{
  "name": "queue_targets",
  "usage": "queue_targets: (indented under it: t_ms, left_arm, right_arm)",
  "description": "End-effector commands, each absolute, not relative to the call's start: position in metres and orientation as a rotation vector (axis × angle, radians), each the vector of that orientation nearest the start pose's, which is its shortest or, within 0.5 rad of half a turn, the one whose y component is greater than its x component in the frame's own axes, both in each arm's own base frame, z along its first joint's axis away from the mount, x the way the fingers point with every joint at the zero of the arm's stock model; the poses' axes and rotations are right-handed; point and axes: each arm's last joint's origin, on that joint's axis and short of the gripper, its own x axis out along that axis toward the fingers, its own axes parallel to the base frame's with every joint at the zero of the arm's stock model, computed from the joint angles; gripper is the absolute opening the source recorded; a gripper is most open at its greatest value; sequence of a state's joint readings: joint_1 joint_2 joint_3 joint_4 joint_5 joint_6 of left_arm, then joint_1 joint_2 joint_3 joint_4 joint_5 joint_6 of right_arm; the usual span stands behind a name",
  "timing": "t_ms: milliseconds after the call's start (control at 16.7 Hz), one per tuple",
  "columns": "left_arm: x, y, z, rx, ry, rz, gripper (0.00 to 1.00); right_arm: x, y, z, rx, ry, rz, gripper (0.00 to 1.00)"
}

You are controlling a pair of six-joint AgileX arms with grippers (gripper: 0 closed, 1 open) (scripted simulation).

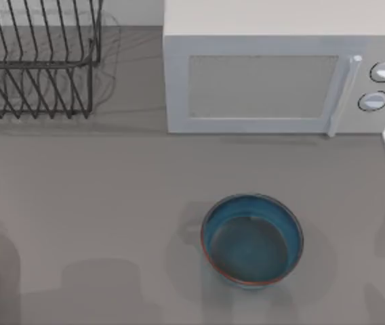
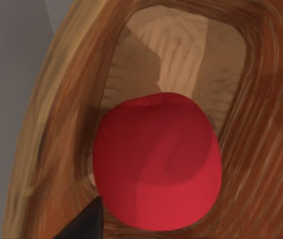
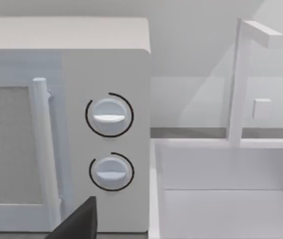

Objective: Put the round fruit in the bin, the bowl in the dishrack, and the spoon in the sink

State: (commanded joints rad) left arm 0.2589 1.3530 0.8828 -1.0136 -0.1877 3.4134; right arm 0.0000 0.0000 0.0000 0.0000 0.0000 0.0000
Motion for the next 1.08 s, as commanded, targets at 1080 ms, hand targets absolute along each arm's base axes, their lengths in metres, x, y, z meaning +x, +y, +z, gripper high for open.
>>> queue_targets:
  t_ms: [1080]
  left_arm:
    - [0.142,0.047,0.156,-3.381,-2.128,1.378,1.0]
  right_arm:
    - [0.106,-0.001,0.16,0.0,0.0,0.0,1.0]
